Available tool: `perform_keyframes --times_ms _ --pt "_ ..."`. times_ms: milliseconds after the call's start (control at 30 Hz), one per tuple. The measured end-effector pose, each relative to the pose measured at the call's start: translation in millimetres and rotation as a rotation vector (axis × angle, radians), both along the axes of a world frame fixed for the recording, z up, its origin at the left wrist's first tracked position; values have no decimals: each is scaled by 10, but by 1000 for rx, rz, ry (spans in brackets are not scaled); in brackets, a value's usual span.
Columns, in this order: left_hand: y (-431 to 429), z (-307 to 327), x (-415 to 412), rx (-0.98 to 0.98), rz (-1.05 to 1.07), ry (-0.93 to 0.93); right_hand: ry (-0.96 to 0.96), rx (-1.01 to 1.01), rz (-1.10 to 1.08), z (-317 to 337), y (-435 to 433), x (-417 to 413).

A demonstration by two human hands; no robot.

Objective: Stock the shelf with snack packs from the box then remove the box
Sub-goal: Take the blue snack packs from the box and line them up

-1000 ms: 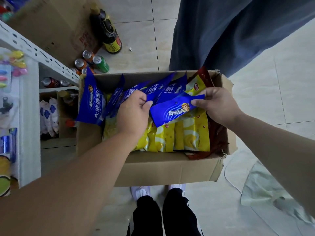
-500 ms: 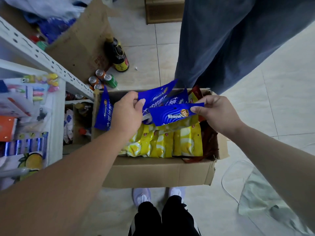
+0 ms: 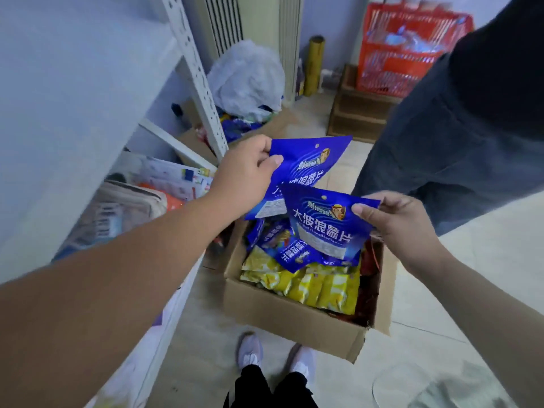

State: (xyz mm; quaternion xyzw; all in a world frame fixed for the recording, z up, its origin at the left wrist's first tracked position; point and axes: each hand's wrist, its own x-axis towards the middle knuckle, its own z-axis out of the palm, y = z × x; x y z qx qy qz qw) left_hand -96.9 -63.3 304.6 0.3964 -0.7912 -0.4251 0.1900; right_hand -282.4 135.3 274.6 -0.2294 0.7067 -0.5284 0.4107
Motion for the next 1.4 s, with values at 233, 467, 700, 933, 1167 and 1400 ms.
perform_keyframes --times_ms 233,467,700,933,1167,1400 --pt "38 1405 988 -146 260 102 52 -203 102 1391 -456 640" --pt "287 2723 2414 -288 487 199 42 -397 279 2649 -784 1627" --pt "960 3486 4123 -406 718 251 23 -524 450 3460 -913 3121" --pt "1990 3585 6027 -425 978 180 22 -559 526 3688 -751 4779" --pt "2756 3484 7607 -376 1272 148 -36 -506 632 3642 -638 6114" --pt "2990 3273 8469 -347 1535 229 -7 -470 786 3552 -771 7111"
